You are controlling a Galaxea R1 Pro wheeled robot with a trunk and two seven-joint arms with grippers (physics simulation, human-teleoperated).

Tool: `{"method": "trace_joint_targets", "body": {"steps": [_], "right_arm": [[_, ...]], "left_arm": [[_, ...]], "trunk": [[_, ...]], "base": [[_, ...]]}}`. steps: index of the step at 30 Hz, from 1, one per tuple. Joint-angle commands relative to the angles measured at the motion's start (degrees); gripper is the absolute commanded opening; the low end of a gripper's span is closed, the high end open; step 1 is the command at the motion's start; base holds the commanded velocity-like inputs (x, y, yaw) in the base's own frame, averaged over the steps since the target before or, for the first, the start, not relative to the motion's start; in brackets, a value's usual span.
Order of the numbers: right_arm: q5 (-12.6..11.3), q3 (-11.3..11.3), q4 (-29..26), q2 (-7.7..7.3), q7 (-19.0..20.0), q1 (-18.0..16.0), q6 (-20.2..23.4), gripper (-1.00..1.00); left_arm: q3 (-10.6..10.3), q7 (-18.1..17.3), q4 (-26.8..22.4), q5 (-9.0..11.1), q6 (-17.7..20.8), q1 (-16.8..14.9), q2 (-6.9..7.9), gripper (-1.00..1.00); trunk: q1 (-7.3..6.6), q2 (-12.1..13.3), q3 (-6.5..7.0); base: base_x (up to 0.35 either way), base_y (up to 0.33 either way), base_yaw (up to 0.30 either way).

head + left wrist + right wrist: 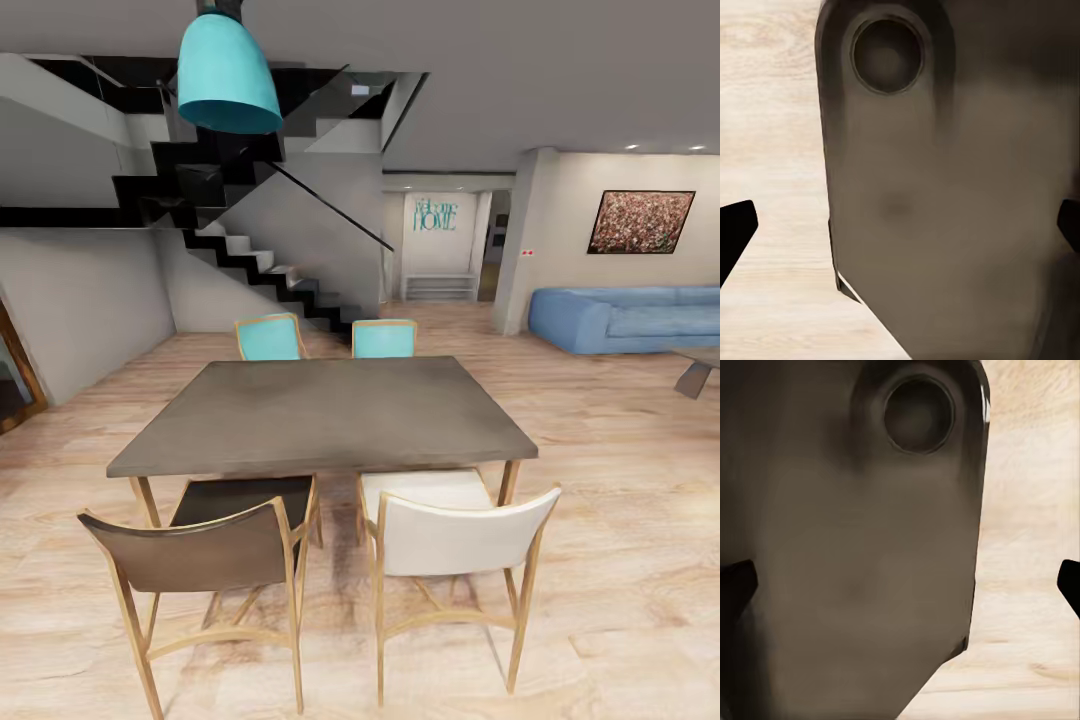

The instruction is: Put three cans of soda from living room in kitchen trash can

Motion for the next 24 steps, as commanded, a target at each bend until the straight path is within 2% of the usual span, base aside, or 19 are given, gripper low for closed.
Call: {"method": "trace_joint_targets", "body": {"steps": [1,3,11,24], "right_arm": [[0.1,-0.1,-0.3,-0.33,0.2,0.1,-0.3,1.00],[0.3,0.1,-0.8,-0.84,0.3,0.1,-0.9,1.00],[0.3,0.1,-0.8,-0.84,0.3,0.1,-3.5,1.00],[0.3,0.1,-0.8,-0.84,0.3,0.1,-4.1,1.00]], "left_arm": [[-0.2,-0.2,-0.3,-0.3,-0.3,-0.3,-0.23,1.00],[-0.2,-0.2,-1.0,-0.4,-0.9,-1.0,-0.11,1.00],[-0.2,-0.2,-1.2,-0.4,-3.5,-1.2,-0.11,1.00],[-0.2,-0.2,-1.2,-0.4,-3.6,-1.2,-0.11,1.00]], "trunk": [[0.00,0.0,0.00],[0.00,0.0,0.00],[0.00,0.0,0.01],[0.00,0.0,0.02]], "base": [[0.000,0.000,0.002],[0.000,0.000,0.001],[0.000,0.000,0.000],[0.000,0.000,0.000]]}}
